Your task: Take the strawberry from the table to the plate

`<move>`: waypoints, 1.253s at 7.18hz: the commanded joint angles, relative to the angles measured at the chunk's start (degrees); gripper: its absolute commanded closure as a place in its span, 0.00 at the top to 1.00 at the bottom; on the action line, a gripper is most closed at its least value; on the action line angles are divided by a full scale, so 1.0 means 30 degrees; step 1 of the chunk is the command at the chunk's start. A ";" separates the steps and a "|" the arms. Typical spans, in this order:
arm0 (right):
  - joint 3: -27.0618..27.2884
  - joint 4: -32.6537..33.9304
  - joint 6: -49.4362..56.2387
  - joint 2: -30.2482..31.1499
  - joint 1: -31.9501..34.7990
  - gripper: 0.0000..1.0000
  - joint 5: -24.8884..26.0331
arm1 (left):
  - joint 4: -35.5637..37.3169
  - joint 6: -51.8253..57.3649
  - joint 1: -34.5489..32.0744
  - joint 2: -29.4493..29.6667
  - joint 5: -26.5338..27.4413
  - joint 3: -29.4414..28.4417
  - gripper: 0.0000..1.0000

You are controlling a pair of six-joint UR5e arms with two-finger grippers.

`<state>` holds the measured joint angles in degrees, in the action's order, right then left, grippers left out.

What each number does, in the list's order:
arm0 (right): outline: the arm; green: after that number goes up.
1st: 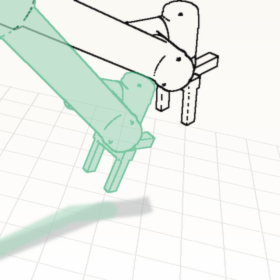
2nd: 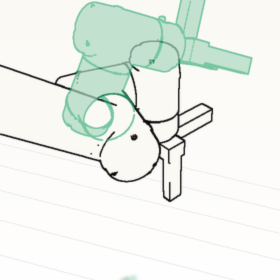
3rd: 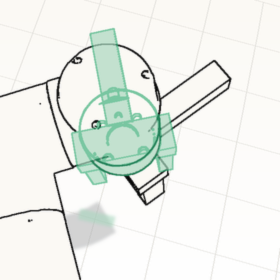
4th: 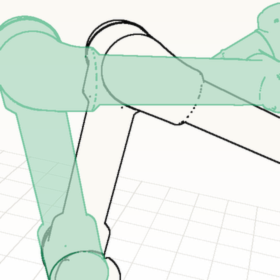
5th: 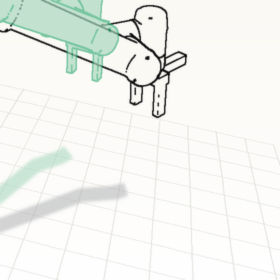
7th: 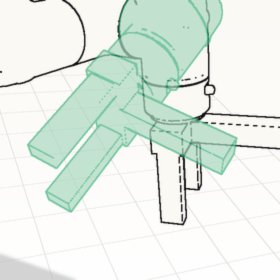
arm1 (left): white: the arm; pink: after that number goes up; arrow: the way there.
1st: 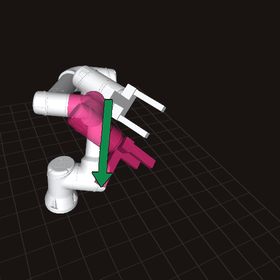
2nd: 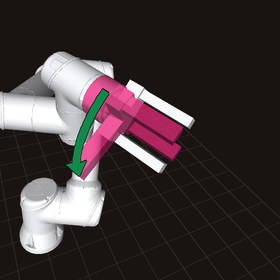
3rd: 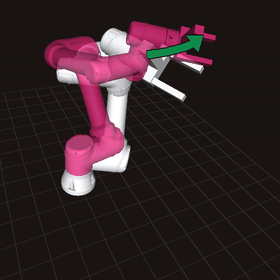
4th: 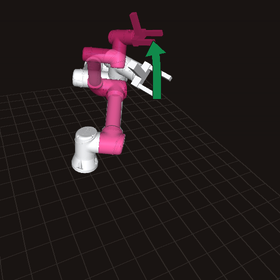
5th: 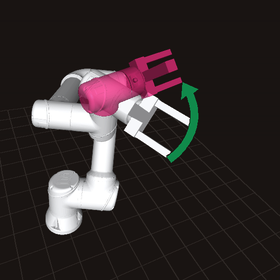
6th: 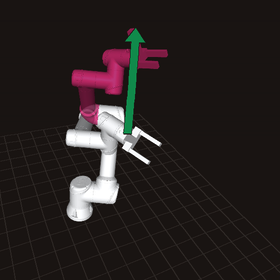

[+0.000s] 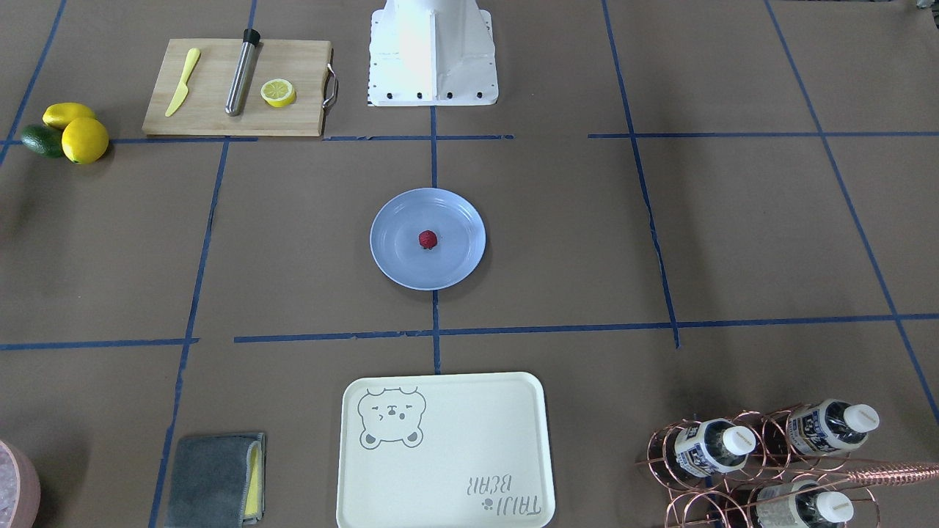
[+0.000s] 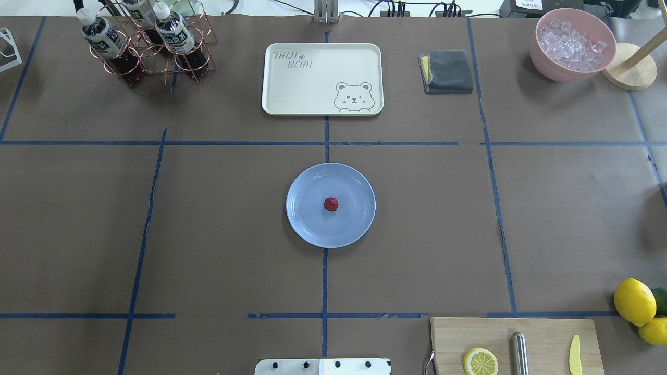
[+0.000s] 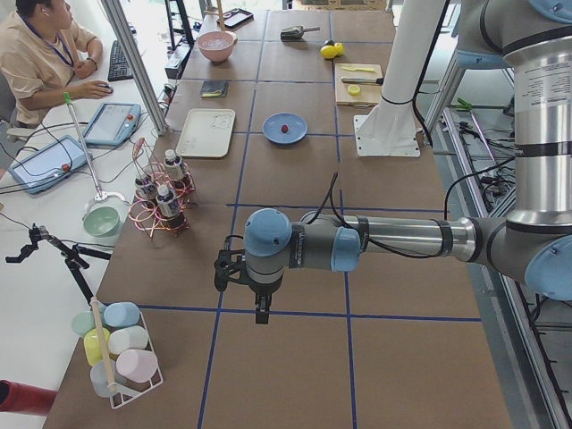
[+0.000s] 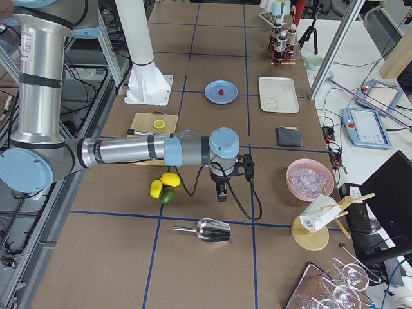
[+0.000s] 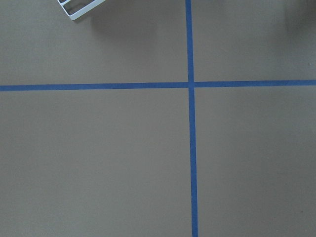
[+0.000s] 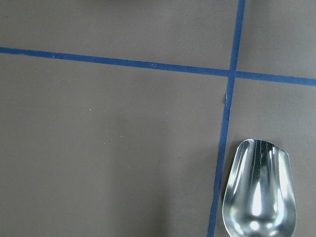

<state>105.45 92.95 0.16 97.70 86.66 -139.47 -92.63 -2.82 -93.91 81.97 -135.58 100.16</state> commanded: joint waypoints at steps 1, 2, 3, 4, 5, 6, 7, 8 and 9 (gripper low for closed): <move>0.0066 -0.0104 -0.0433 0.0012 0.0000 1.00 -0.0033 | -0.0118 -0.0645 0.0101 0.0012 -0.0042 0.0100 1.00; 0.0095 -0.0133 -0.0433 0.0012 0.0000 1.00 -0.0033 | -0.0090 -0.0585 0.0392 -0.0104 0.0016 0.0014 1.00; 0.0096 -0.0134 -0.0433 0.0012 0.0000 1.00 -0.0062 | -0.0206 -0.0556 0.0627 -0.0105 0.0016 -0.0103 1.00; 0.0067 -0.0163 -0.0433 0.0012 0.0000 1.00 -0.0033 | -0.0932 -0.0584 0.0629 -0.0047 0.0016 0.0128 1.00; 0.0066 -0.0192 -0.0433 0.0012 0.0000 1.00 -0.0033 | -0.1113 -0.0585 0.0716 0.0244 0.0132 -0.0392 1.00; 0.0095 -0.0192 -0.0462 0.0012 0.0000 1.00 -0.0033 | -0.0622 -0.0585 0.0833 0.1262 0.0104 -0.0600 1.00; 0.0096 -0.0192 -0.0463 0.0012 0.0000 1.00 -0.0033 | 0.0224 -0.0585 0.0863 0.1388 -0.0012 -0.0341 1.00; 0.0067 -0.0192 -0.0463 0.0012 -0.0029 1.00 -0.0062 | 0.0552 -0.0585 0.0892 0.1273 -0.0129 -0.0280 1.00; 0.0124 -0.0221 -0.0463 0.0012 -0.0029 1.00 -0.0062 | 0.1019 -0.0585 0.0922 0.1301 0.0044 -0.0454 1.00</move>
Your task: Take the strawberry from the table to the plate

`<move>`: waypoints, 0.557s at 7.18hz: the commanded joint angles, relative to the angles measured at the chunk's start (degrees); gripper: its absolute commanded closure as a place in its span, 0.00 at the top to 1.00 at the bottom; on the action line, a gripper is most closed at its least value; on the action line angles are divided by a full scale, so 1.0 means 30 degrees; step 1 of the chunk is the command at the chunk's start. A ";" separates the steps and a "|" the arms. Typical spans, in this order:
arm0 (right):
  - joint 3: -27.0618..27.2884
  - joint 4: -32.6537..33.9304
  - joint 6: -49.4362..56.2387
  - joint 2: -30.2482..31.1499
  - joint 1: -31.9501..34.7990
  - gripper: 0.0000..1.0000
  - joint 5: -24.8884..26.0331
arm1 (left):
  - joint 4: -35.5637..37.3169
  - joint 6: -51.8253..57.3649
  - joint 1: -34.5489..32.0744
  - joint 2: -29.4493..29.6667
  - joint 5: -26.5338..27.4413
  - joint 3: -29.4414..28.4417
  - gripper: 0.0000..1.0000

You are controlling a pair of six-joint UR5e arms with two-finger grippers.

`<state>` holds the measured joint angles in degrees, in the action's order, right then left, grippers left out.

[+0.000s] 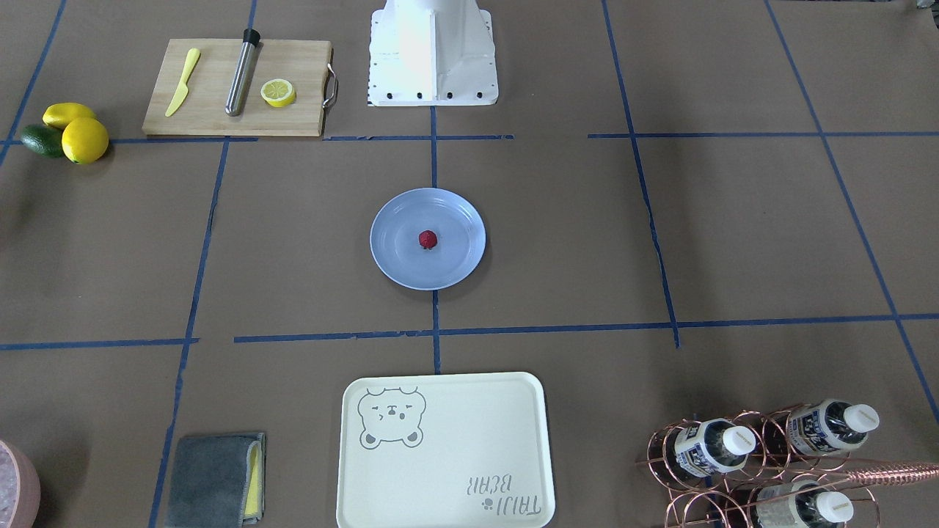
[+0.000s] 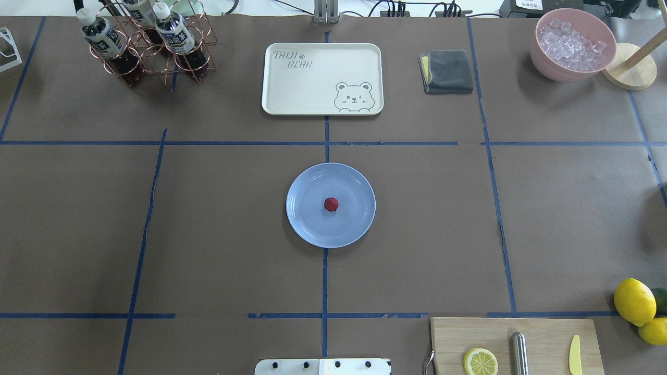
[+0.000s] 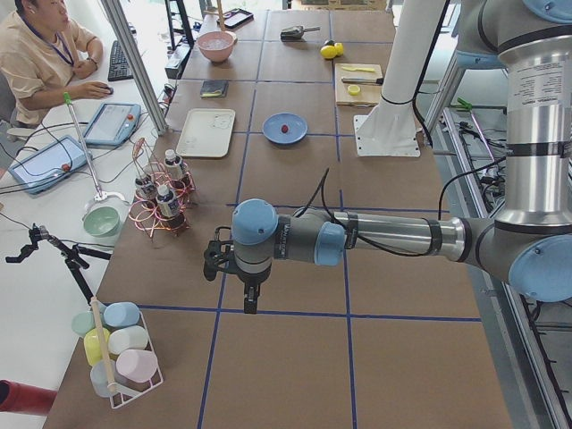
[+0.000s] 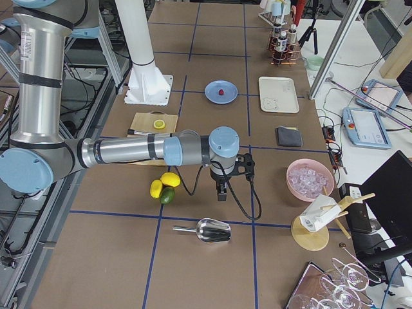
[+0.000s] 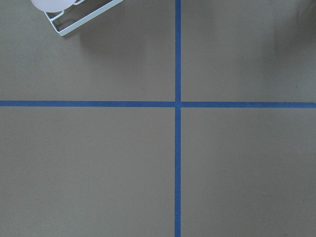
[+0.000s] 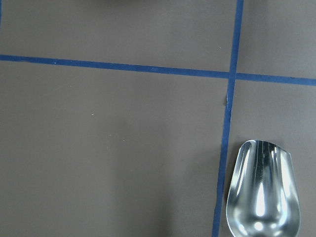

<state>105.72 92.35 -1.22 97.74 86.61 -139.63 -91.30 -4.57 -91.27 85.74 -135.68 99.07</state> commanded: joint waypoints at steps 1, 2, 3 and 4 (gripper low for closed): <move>0.0064 -0.0023 -0.0002 0.0000 -0.0013 1.00 -0.0039 | 0.0782 0.0058 0.0129 -0.0043 0.0082 0.0458 1.00; 0.0064 -0.0023 -0.0002 0.0000 -0.0013 1.00 -0.0039 | 0.2060 0.1915 0.0275 -0.0073 0.0111 0.0725 1.00; 0.0064 -0.0023 -0.0002 0.0000 -0.0013 1.00 -0.0039 | 0.2972 0.3934 0.0334 -0.0189 0.0082 0.0699 1.00; 0.0035 -0.0023 -0.0002 0.0000 -0.0013 1.00 -0.0039 | 0.2981 0.3984 0.0335 -0.0278 0.0082 0.0524 1.00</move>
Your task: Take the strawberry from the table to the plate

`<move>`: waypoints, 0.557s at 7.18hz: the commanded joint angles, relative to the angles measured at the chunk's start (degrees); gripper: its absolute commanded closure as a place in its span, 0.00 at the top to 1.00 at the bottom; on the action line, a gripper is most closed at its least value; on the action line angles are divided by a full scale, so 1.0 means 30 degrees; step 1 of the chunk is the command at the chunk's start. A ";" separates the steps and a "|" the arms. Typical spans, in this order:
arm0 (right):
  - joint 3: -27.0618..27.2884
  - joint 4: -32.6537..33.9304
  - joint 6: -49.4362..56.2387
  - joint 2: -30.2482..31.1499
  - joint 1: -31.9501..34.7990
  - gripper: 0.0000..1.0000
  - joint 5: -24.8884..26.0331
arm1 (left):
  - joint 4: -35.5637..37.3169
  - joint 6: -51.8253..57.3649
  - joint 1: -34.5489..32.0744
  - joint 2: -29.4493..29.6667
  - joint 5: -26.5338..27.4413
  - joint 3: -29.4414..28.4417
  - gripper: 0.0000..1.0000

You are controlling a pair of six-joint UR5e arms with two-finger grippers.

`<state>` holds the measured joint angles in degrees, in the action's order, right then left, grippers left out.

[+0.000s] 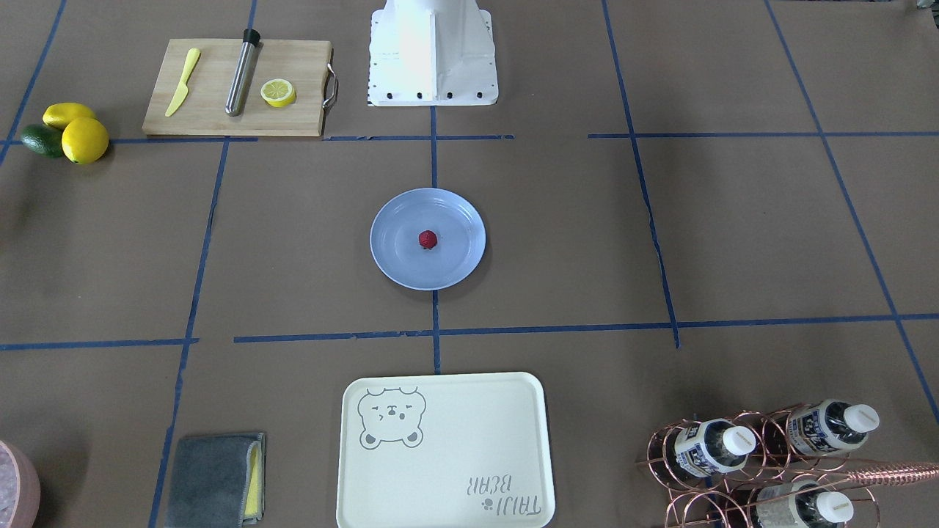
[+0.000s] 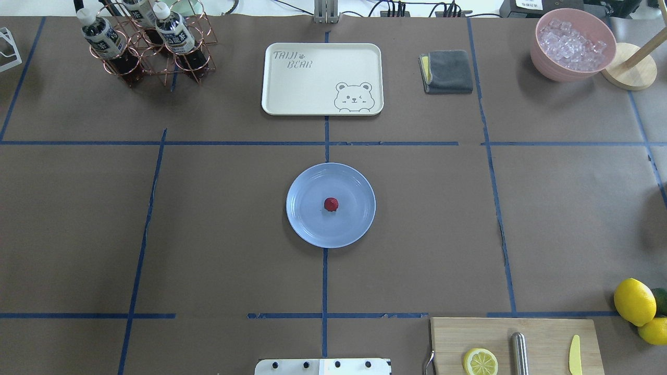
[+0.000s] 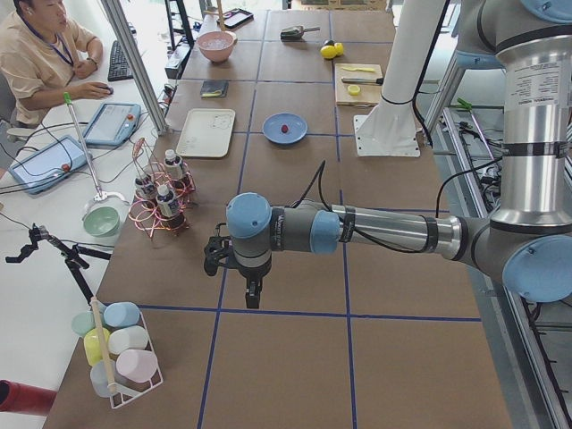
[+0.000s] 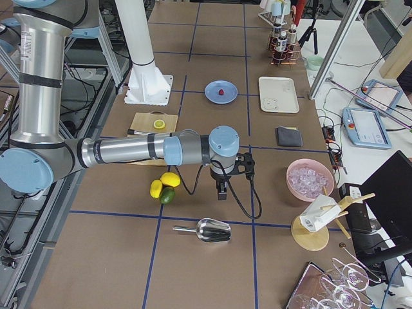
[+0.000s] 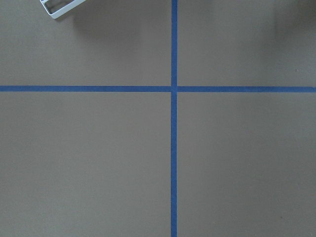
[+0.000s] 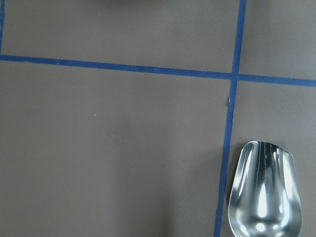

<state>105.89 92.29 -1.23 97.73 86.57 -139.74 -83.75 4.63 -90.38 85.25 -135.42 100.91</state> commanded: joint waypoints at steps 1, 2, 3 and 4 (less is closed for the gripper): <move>-0.0023 -0.0029 0.0000 0.0000 0.0000 1.00 -0.0001 | 0.0409 0.0917 0.0069 -0.0115 -0.0007 -0.0122 1.00; 0.0006 -0.0059 0.0029 -0.0029 0.0000 1.00 0.0057 | 0.0321 0.1062 0.0040 -0.0115 0.0022 -0.0180 1.00; 0.0035 -0.0088 0.0087 -0.0029 0.0000 1.00 0.0086 | 0.0291 0.1063 0.0040 -0.0086 0.0052 -0.0210 1.00; -0.0022 -0.0088 0.0088 -0.0029 -0.0058 1.00 0.0115 | 0.0291 0.1092 0.0040 0.0030 0.0052 -0.0210 1.00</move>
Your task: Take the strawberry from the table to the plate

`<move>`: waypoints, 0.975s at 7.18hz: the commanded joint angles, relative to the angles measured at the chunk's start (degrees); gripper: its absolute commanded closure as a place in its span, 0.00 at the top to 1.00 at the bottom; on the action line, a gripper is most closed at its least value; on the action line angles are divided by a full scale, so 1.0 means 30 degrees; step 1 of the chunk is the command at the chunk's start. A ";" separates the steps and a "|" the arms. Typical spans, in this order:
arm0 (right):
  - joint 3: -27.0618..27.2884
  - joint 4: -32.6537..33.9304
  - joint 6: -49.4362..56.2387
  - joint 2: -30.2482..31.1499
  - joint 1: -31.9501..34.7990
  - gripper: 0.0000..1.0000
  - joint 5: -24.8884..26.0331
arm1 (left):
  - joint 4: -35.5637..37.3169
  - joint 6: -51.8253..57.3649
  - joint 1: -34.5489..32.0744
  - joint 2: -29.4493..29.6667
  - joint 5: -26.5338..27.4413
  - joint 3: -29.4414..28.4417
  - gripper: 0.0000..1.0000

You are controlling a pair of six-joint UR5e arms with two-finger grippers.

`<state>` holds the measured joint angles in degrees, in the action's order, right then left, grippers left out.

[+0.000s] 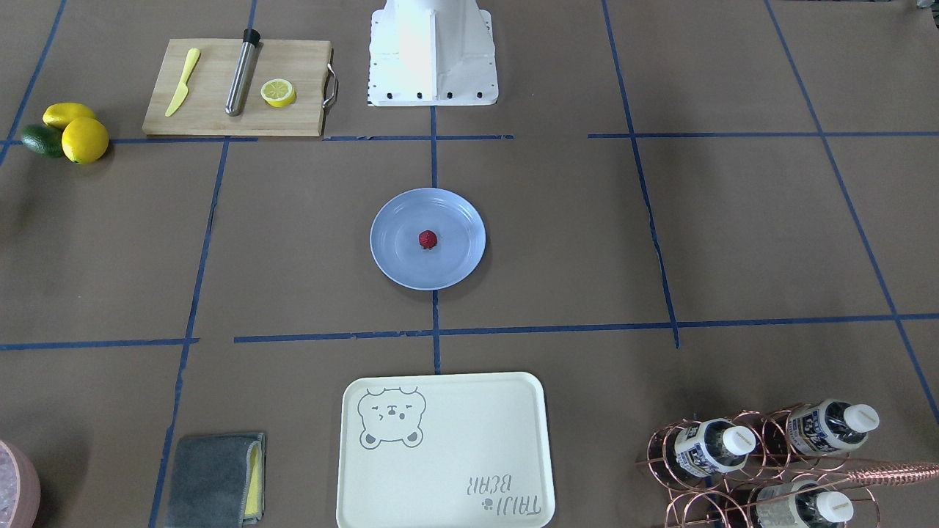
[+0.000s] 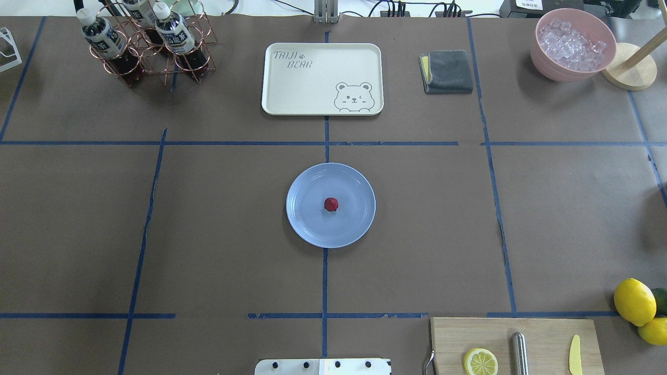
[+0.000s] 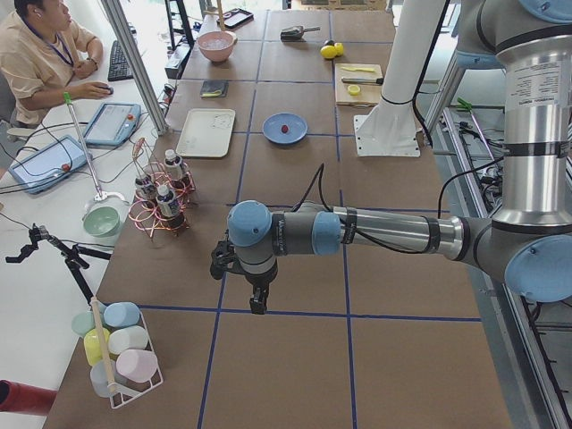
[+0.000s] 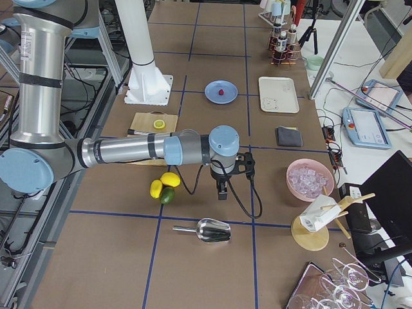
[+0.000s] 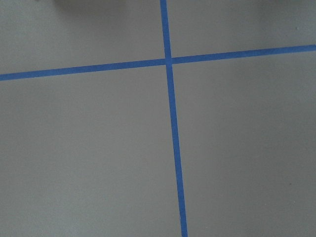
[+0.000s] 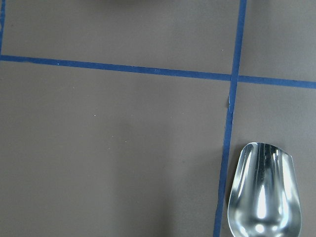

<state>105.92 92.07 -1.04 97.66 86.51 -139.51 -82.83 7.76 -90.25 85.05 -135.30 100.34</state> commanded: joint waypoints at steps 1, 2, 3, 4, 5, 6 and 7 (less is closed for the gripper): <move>-0.0032 -0.0015 0.0023 -0.0004 -0.0037 1.00 0.0040 | -0.0047 0.0137 -0.0003 0.0125 0.0013 -0.0136 1.00; -0.0032 -0.0015 0.0023 -0.0004 -0.0037 1.00 0.0040 | 0.0011 0.1675 -0.0003 0.0242 0.0013 -0.0688 1.00; -0.0003 -0.0015 0.0023 -0.0004 -0.0037 1.00 0.0040 | 0.0069 0.2038 -0.0003 0.0417 -0.0016 -0.1070 1.00; -0.0003 -0.0015 0.0023 -0.0004 -0.0037 1.00 0.0040 | 0.0070 0.2042 -0.0003 0.0419 -0.0016 -0.1103 1.00; -0.0003 -0.0015 0.0023 -0.0004 -0.0037 1.00 0.0040 | 0.0099 0.1984 -0.0003 0.0477 -0.0016 -0.1104 1.00; -0.0003 -0.0015 0.0052 -0.0004 -0.0037 1.00 0.0040 | 0.0099 0.1954 -0.0003 0.0535 -0.0016 -0.1104 1.00; -0.0003 -0.0015 0.0053 -0.0004 -0.0037 1.00 0.0040 | 0.0128 0.1954 -0.0003 0.0594 -0.0016 -0.1104 1.00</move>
<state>105.91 92.02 -0.91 97.65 86.40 -139.40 -82.52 13.64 -90.26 86.61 -135.35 97.07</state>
